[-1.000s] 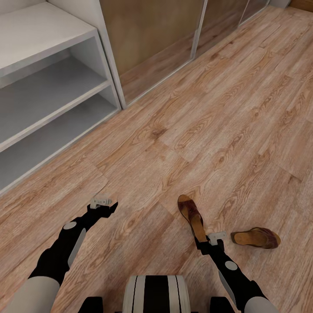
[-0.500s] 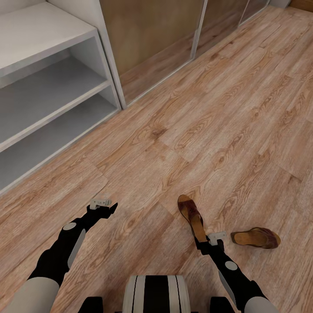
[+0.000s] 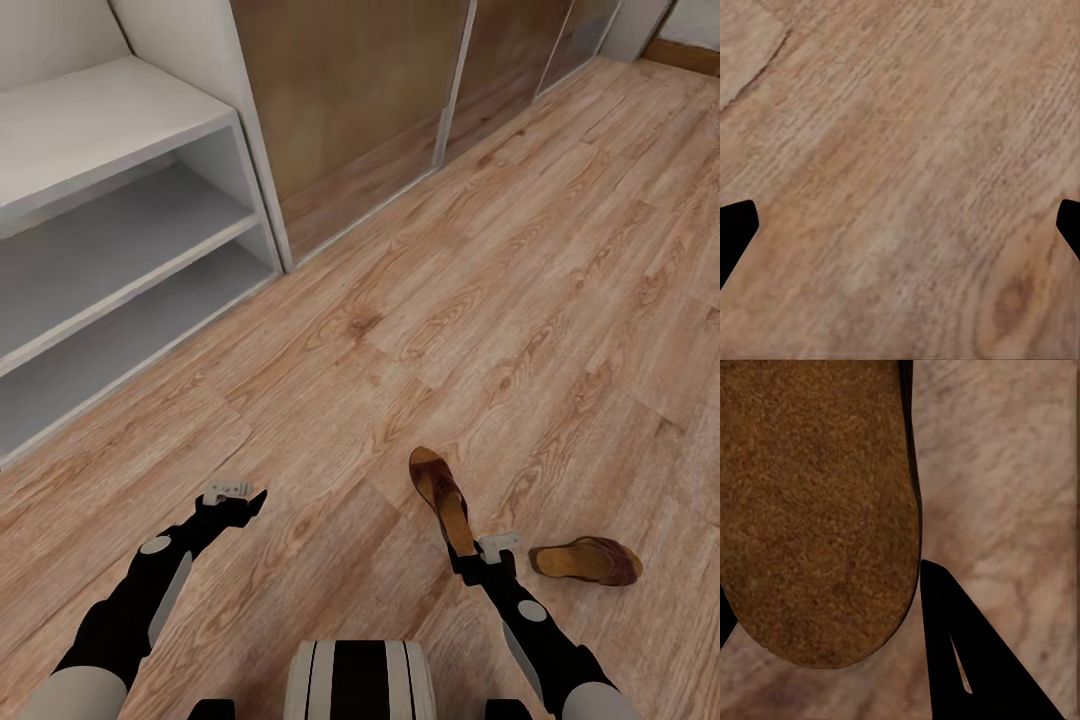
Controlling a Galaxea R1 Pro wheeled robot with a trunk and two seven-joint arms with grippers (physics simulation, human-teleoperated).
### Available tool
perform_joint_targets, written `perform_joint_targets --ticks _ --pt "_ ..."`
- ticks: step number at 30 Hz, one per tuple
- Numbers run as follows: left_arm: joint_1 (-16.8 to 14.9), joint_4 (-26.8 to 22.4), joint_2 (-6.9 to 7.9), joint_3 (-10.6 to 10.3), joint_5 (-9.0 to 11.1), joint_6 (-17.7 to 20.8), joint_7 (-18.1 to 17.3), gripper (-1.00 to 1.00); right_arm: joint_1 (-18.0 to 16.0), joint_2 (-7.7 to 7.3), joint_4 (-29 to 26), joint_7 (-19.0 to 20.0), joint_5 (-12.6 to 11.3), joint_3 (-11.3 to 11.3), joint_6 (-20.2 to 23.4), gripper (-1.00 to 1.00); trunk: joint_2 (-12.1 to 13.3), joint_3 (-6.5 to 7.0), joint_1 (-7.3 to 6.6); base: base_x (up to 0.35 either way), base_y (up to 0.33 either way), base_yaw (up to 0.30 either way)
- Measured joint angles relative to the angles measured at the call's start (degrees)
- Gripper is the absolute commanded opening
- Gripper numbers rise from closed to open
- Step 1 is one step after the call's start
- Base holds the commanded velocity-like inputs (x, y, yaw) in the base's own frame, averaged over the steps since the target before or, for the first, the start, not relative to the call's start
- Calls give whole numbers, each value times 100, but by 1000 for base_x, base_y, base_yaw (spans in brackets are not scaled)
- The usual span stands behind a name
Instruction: Pick up the two gym shoes and the two sandals from the corridor floor and place them onto the hallstand (shoe rack) in the corridor, making sure they are on the rack and not on the floor. Arrange them so the two gym shoes are next to each other and the two sandals are next to each other.
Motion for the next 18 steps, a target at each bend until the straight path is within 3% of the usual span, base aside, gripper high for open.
perform_joint_targets --ticks 4,7,9,12,13,15,18 --pt "105 182 14 4 -13 -161 4 100 -1 3 -1 -16 0 -4 3 -100 5 89 -10 0 0 0" --pt "182 360 17 9 -17 -474 15 100 0 -2 -7 -21 -4 -15 3 -100 9 155 -18 0 0 0" --pt "283 703 27 17 -18 -985 37 100 5 -6 -20 -31 -7 -22 -3 -100 12 199 -23 0 0 0" --pt "339 970 27 32 6 -1155 48 100 7 -12 -14 -61 1 -22 -4 -100 16 266 -31 0 0 -35" --pt "363 1549 35 106 10 -2012 66 100 48 -123 0 -121 -11 -39 -74 -100 17 294 -33 0 0 -113" --pt "375 2124 40 229 16 -2545 71 100 361 -139 14 -128 9 -21 -606 -100 20 354 -38 0 0 -118" --pt "417 2549 43 333 23 -2947 70 100 637 -147 20 -131 0 -25 -963 -100 24 446 -46 0 0 -121"
